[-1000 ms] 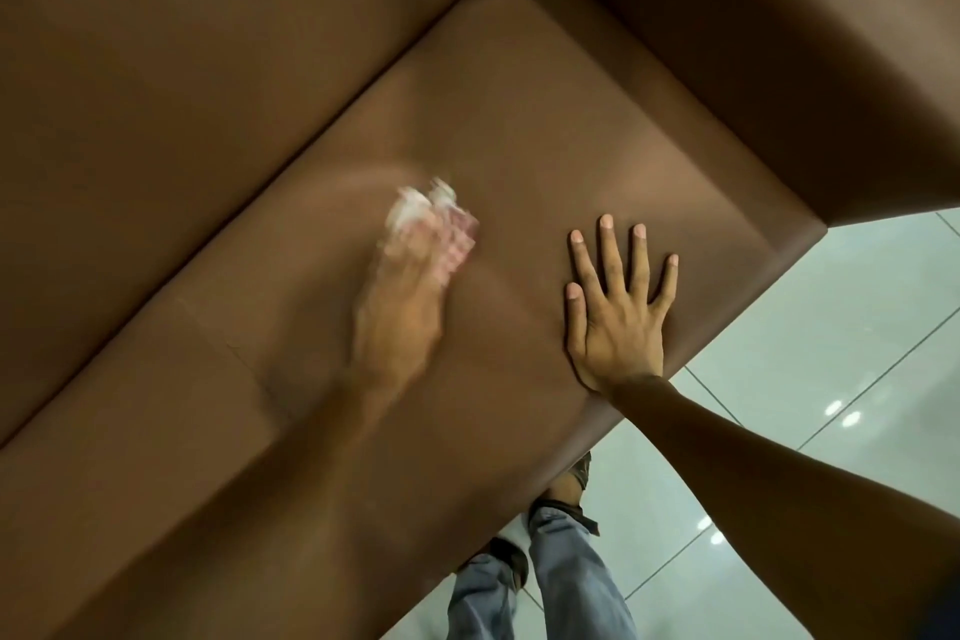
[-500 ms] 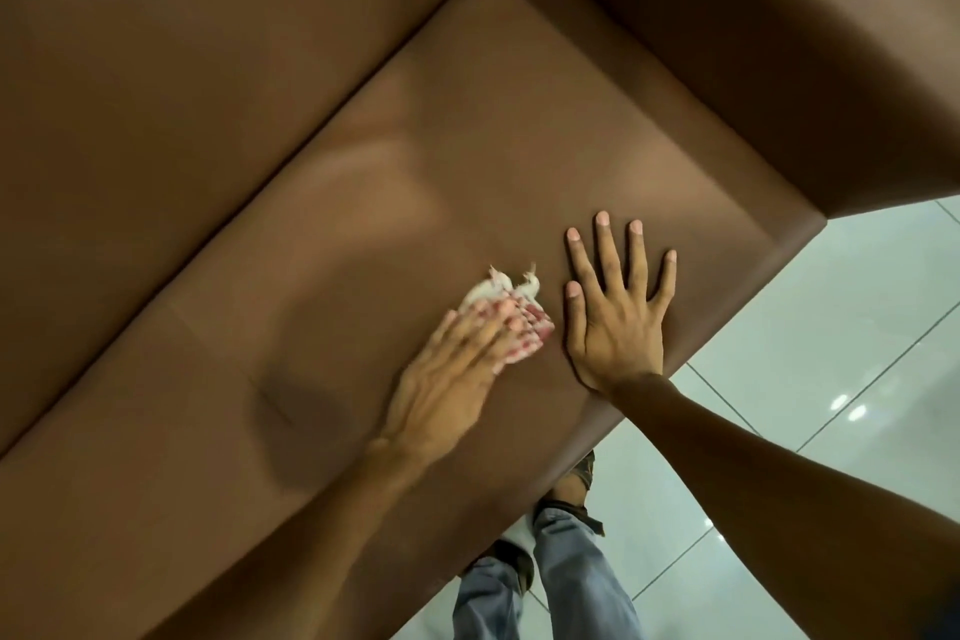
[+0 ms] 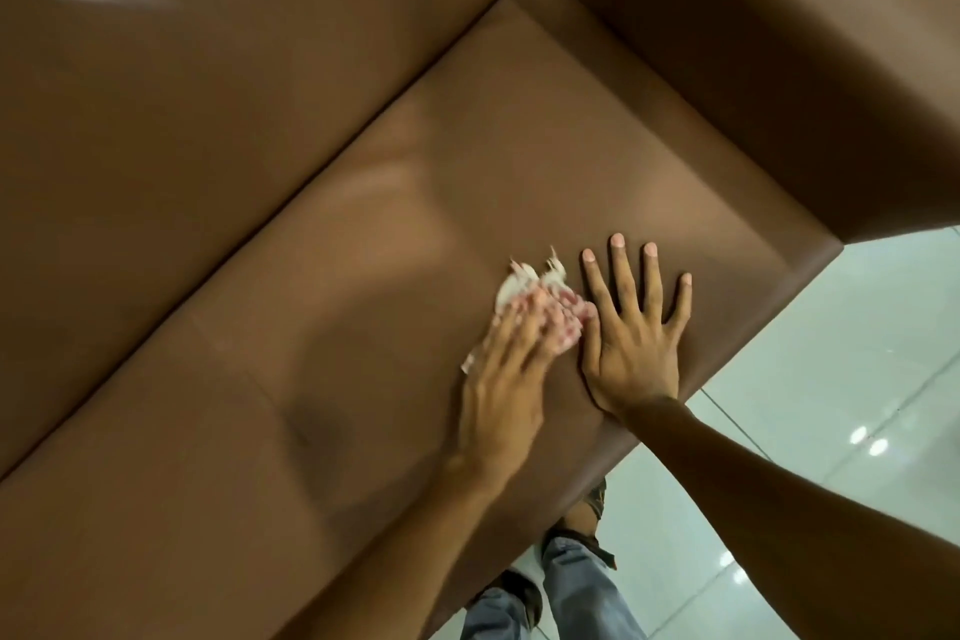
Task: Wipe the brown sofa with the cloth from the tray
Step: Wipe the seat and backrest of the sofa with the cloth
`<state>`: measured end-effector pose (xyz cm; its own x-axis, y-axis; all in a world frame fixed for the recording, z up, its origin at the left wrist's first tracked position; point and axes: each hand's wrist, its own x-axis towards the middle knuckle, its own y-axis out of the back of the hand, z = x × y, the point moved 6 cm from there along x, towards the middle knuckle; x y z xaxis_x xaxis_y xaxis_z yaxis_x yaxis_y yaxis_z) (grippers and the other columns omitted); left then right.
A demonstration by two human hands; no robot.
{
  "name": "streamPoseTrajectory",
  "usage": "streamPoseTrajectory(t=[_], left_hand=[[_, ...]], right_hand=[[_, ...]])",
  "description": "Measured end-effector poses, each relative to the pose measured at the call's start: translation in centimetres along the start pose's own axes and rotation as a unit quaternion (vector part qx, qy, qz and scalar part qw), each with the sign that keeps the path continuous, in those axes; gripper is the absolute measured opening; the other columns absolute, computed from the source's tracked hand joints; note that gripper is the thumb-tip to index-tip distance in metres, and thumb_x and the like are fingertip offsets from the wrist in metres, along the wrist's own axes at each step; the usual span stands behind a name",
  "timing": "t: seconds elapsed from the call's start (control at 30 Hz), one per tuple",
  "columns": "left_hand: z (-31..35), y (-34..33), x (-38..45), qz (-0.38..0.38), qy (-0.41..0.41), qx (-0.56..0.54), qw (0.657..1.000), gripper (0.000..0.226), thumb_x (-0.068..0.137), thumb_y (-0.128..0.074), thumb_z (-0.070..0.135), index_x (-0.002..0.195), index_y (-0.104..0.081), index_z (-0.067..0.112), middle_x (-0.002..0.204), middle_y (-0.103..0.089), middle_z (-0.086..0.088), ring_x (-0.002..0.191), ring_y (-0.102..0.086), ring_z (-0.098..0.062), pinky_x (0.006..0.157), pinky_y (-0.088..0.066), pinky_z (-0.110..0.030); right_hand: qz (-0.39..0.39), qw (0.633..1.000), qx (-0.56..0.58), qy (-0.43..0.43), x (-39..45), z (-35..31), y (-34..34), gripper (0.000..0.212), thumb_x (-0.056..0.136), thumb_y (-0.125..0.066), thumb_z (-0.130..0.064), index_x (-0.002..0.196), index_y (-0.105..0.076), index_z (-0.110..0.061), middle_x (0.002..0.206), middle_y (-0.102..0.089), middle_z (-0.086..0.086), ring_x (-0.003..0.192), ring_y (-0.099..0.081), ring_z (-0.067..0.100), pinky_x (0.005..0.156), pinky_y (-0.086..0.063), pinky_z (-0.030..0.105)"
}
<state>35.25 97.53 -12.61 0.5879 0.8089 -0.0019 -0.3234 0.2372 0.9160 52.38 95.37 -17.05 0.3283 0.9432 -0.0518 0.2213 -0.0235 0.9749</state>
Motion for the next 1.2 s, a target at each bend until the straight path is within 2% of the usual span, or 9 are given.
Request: streamPoseTrajectory(t=[0.13, 0.3, 0.47, 0.6, 0.67, 0.83, 0.93, 1.03, 1.2], left_hand=[[0.0, 0.3, -3.3, -0.019, 0.003, 0.008, 1.0, 0.08, 0.096, -0.054, 0.002, 0.171, -0.035, 0.025, 0.183, -0.025, 0.006, 0.17, -0.023, -0.017, 0.136, -0.033, -0.036], [-4.9, 5.1, -4.5, 0.058, 0.15, -0.014, 0.987, 0.075, 0.094, -0.055, -0.002, 0.165, -0.048, 0.02, 0.177, -0.038, 0.008, 0.165, -0.036, -0.015, 0.128, -0.039, -0.033], [-10.9, 12.6, -3.9, 0.217, 0.366, -0.132, 0.895, 0.07, 0.102, -0.061, -0.009, 0.162, -0.046, 0.023, 0.166, -0.051, 0.009, 0.155, -0.052, -0.018, 0.121, -0.047, -0.036], [-12.8, 20.6, 0.9, 0.284, 0.286, -0.146, 0.903, 0.055, 0.107, -0.056, -0.006, 0.16, -0.053, 0.01, 0.165, -0.056, 0.001, 0.155, -0.053, -0.017, 0.122, -0.052, -0.049], [-13.8, 25.5, 4.7, 0.325, 0.231, -0.144, 0.906, 0.052, 0.109, -0.054, -0.005, 0.16, -0.051, 0.006, 0.166, -0.055, -0.004, 0.156, -0.051, -0.02, 0.125, -0.05, -0.049], [-14.9, 35.0, 13.7, 0.386, 0.013, 0.072, 0.919, 0.048, 0.112, -0.048, -0.003, 0.159, -0.052, 0.0, 0.167, -0.052, -0.015, 0.16, -0.045, -0.032, 0.131, -0.042, -0.035], [-15.6, 34.2, 16.4, 0.307, -0.052, 0.219, 0.925, 0.055, 0.108, -0.049, -0.006, 0.162, -0.049, 0.006, 0.172, -0.046, -0.011, 0.163, -0.04, -0.031, 0.13, -0.044, -0.041], [-18.2, 30.1, 15.3, 0.171, -0.084, 0.335, 0.923, 0.072, 0.102, -0.043, -0.005, 0.171, -0.03, 0.008, 0.182, -0.025, -0.011, 0.169, -0.025, -0.032, 0.139, -0.025, -0.048], [-22.0, 26.7, 11.6, 0.106, -0.05, 0.369, 0.922, 0.076, 0.109, -0.048, 0.013, 0.175, -0.01, 0.01, 0.185, -0.007, -0.01, 0.172, -0.008, -0.032, 0.141, -0.012, -0.047]], right_hand=[[-0.001, 1.0, -0.003, -0.002, 0.0, -0.1, 0.1, 0.065, 0.118, -0.015, -0.049, 0.181, -0.01, -0.035, 0.191, -0.001, -0.003, 0.177, 0.001, 0.029, 0.139, 0.004, 0.066], [-0.004, 1.0, -0.003, -0.016, 0.0, -0.6, 0.8, 0.065, 0.117, -0.02, -0.047, 0.18, -0.021, -0.034, 0.19, -0.009, -0.003, 0.177, -0.006, 0.03, 0.138, -0.003, 0.07], [-0.024, 0.999, 0.006, -0.037, 0.0, -1.1, 1.5, 0.067, 0.112, -0.028, -0.045, 0.178, -0.032, -0.03, 0.189, -0.017, -0.003, 0.175, -0.019, 0.036, 0.135, -0.01, 0.073], [-0.045, 0.997, 0.051, -0.028, 1.6, -3.9, 2.4, 0.075, 0.109, -0.029, -0.049, 0.178, -0.032, -0.019, 0.189, -0.003, -0.003, 0.175, -0.015, 0.037, 0.133, -0.008, 0.078], [-0.044, 0.994, 0.088, 0.041, 4.8, -8.1, 3.8, 0.079, 0.11, -0.027, -0.056, 0.179, -0.025, -0.017, 0.188, 0.009, 0.0, 0.176, -0.006, 0.033, 0.135, -0.004, 0.075], [0.107, 0.958, 0.214, 0.159, 17.3, -21.2, 11.1, 0.074, 0.118, -0.033, -0.053, 0.181, -0.013, -0.022, 0.191, 0.003, 0.004, 0.177, 0.002, 0.027, 0.139, -0.002, 0.066], [0.186, 0.931, 0.233, 0.211, 23.9, -26.6, 14.9, 0.072, 0.119, -0.038, -0.048, 0.181, -0.012, -0.021, 0.19, -0.001, 0.008, 0.177, -0.001, 0.028, 0.139, -0.006, 0.065], [0.223, 0.913, 0.211, 0.27, 28.5, -29.3, 16.5, 0.069, 0.12, -0.035, -0.046, 0.181, -0.015, -0.019, 0.188, -0.008, 0.015, 0.177, -0.007, 0.034, 0.14, -0.007, 0.064], [0.264, 0.895, 0.134, 0.334, 32.7, -28.5, 15.7, 0.068, 0.122, -0.03, -0.042, 0.181, -0.006, -0.02, 0.185, -0.011, 0.024, 0.172, -0.01, 0.048, 0.14, -0.008, 0.066]])
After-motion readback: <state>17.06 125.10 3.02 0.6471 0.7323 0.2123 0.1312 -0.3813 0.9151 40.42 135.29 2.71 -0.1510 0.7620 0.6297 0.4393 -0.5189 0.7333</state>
